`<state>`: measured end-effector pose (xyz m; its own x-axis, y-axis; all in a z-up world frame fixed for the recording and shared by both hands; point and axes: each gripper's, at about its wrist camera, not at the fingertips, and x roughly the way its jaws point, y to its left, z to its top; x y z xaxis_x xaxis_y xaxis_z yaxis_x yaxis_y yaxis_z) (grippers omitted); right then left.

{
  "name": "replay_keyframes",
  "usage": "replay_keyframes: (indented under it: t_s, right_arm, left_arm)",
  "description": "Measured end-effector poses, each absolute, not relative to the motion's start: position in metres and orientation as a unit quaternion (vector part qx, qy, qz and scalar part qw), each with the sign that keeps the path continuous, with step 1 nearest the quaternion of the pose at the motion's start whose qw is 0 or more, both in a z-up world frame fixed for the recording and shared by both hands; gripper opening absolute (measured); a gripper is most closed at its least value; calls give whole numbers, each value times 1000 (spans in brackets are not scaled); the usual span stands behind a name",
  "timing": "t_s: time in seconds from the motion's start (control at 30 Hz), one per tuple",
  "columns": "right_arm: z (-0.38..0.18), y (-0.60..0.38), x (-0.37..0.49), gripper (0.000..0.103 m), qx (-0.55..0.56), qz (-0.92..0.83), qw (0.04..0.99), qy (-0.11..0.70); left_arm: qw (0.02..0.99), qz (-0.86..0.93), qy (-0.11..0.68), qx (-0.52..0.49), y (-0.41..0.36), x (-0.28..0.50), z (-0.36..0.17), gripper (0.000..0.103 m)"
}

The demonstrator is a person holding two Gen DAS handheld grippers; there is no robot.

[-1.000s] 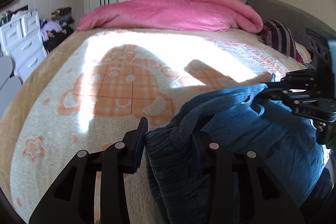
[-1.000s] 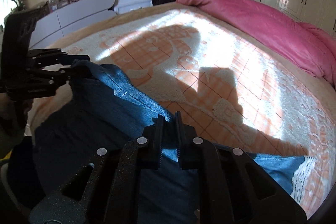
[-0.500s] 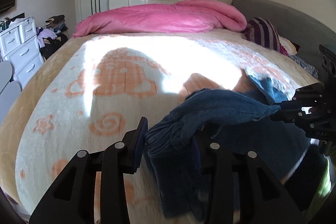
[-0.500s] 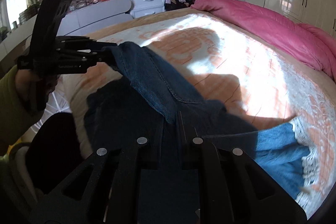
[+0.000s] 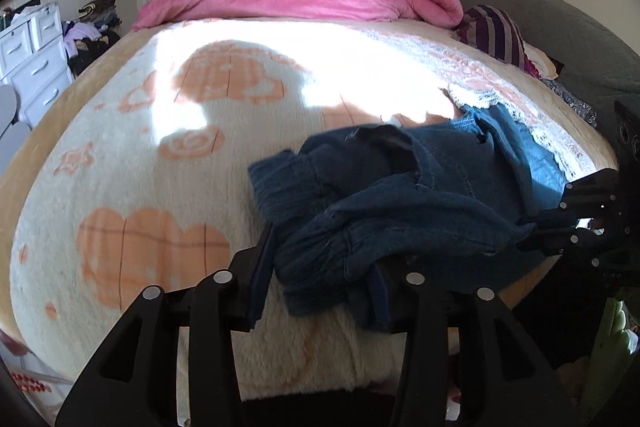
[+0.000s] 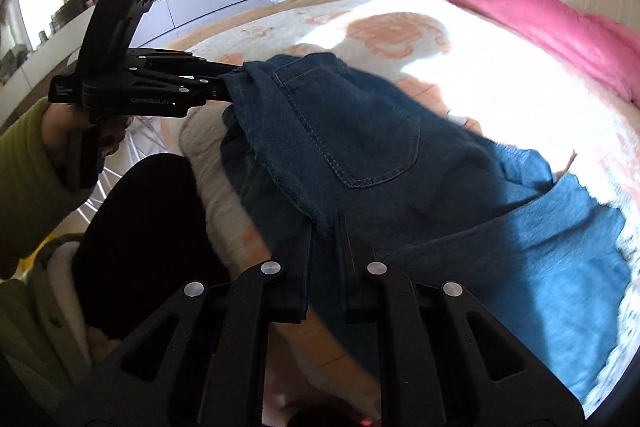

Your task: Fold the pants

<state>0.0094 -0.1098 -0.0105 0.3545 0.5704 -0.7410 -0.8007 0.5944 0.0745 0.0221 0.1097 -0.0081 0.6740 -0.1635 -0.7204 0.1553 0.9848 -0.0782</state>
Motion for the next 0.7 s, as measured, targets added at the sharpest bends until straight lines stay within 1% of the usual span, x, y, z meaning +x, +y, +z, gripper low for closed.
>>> replay_keyframes:
  t_s: [0.13,0.2,0.33,0.47,0.57,0.7]
  right_arm:
    - [-21,-107,2,6,-156,423,803,389]
    - [-24,-107,-1,8,-149,427,802,390]
    - [-26,-108,-4,8,-146,428,802,391]
    - [-31,-104,-9,8,-138,446,789,399]
    - [-33,-97,-18,8,-154,448,785,398]
    - [-18,-107,-20,9,-136,448,796,384]
  left_arm:
    - [908,-89,410,-17,116,13,-9,47]
    - [904,-82,418,-28,121,5,-7,47]
    - [912,-89,393,-74,129,-11,14,47]
    - [920,-116,368,-64,107,1,31,47]
    - [915,-121,381,-45,86,19,21,47]
    - [896,-92,434,-16,71,37,-13,47]
